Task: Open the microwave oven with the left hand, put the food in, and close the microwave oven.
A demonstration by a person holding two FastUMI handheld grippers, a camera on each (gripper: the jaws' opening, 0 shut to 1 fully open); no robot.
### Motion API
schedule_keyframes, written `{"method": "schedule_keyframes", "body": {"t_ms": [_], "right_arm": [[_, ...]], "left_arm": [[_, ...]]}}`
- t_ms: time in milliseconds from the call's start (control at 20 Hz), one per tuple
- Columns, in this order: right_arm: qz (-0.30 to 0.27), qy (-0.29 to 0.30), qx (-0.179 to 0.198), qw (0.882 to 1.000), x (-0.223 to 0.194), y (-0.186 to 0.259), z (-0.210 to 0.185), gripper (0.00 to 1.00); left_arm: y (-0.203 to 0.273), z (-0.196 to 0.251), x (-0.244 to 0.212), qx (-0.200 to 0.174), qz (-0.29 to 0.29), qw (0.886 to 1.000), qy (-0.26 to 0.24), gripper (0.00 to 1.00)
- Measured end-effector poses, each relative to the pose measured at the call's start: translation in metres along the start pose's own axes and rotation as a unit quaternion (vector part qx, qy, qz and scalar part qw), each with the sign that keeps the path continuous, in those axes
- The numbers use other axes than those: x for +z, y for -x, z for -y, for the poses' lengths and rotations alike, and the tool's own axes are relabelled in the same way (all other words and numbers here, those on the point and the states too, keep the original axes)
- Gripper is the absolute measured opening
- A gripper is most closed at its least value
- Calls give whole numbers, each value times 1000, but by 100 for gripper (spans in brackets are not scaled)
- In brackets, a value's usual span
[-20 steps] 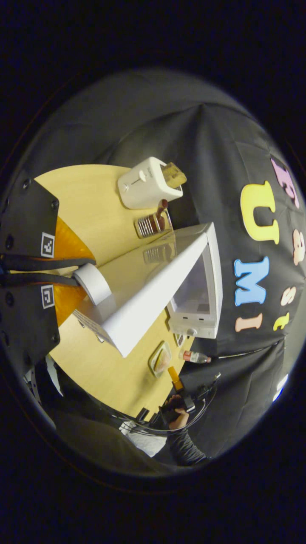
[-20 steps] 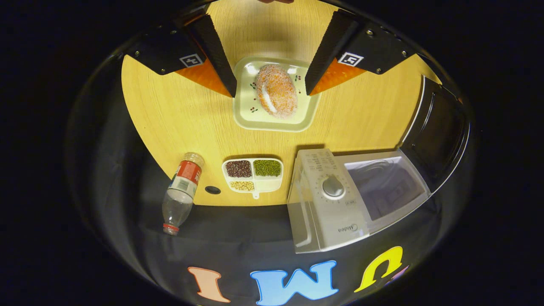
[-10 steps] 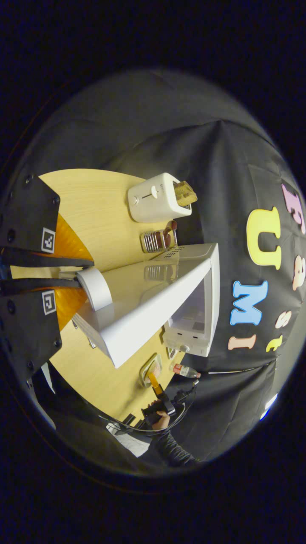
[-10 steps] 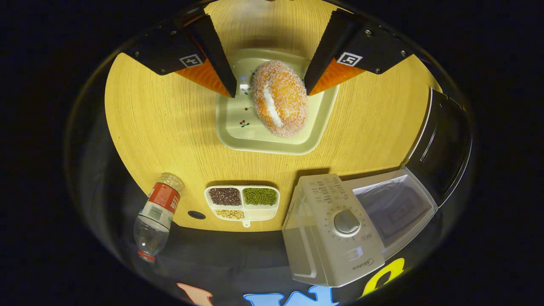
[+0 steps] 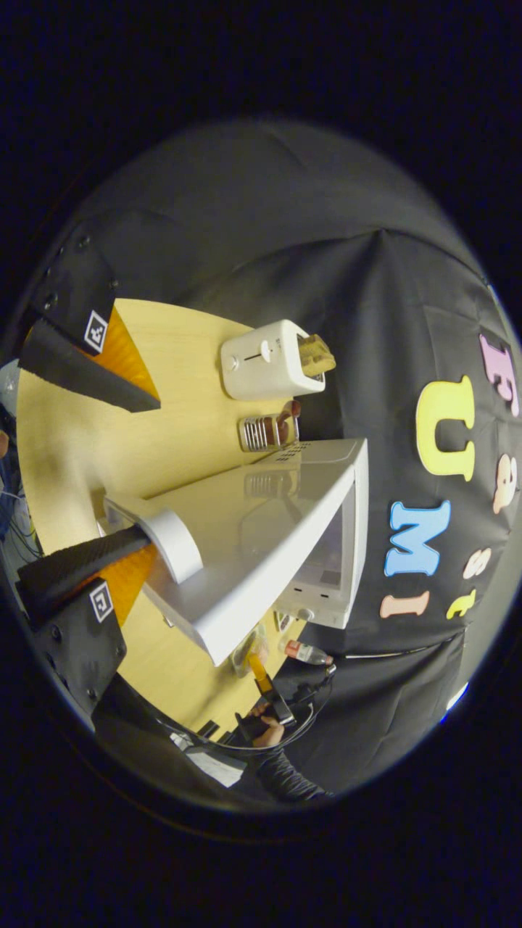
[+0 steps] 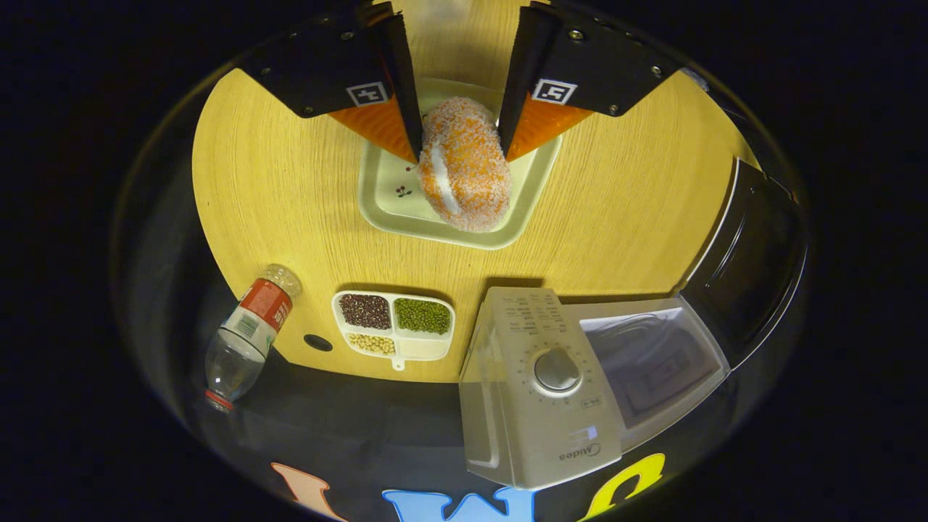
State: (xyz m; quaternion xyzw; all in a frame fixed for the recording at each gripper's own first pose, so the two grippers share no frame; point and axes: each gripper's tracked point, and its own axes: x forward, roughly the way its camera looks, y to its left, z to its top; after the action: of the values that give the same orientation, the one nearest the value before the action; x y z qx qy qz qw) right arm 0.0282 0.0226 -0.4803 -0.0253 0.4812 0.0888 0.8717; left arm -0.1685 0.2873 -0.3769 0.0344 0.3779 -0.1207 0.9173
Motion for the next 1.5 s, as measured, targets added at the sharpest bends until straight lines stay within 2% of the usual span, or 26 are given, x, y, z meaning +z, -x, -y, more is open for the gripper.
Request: {"method": "schedule_keyframes", "body": {"t_ms": [150, 250, 350, 450, 500, 650, 750, 850, 900, 1050, 1100, 1150, 1350, 1500], "right_arm": [[12, 15, 11, 1000, 5, 13, -9, 57], [29, 36, 15, 999, 12, 27, -17, 57], [54, 78, 14, 995, 22, 44, -25, 57], [72, 121, -1, 990, 29, 58, -33, 57], [81, 135, -3, 988, 33, 65, -40, 57], [107, 162, 9, 981, 39, 79, -73, 57], [126, 193, 13, 973, 44, 85, -93, 57], [148, 235, 7, 961, 53, 89, -109, 57], [161, 258, 0, 953, 61, 91, -115, 57], [206, 341, -38, 916, 96, 87, -130, 57], [215, 366, -47, 905, 108, 83, -136, 57], [223, 385, -52, 894, 119, 75, -143, 57], [237, 432, -65, 868, 154, 36, -171, 57], [234, 461, -75, 853, 173, 0, -193, 57]], "left_arm": [[25, -12, 4, 36, 16, 999, 13, 96], [50, -16, 18, 87, 46, 995, 25, 99], [82, -10, 63, 146, 117, 982, 35, 96], [114, 21, 116, 178, 184, 966, 28, 97], [123, 43, 139, 183, 212, 960, 24, 95], [126, 107, 193, 157, 266, 951, 24, 99], [127, 131, 221, 145, 288, 946, 31, 94], [131, 140, 231, 152, 301, 940, 46, 95], [133, 149, 232, 151, 304, 939, 48, 100], [150, 166, 233, 159, 309, 937, 39, 100], [156, 170, 235, 161, 310, 936, 37, 96], [165, 173, 238, 165, 312, 935, 36, 98], [209, 175, 262, 205, 338, 918, 24, 99], [233, 179, 276, 226, 344, 911, 25, 95]]}}
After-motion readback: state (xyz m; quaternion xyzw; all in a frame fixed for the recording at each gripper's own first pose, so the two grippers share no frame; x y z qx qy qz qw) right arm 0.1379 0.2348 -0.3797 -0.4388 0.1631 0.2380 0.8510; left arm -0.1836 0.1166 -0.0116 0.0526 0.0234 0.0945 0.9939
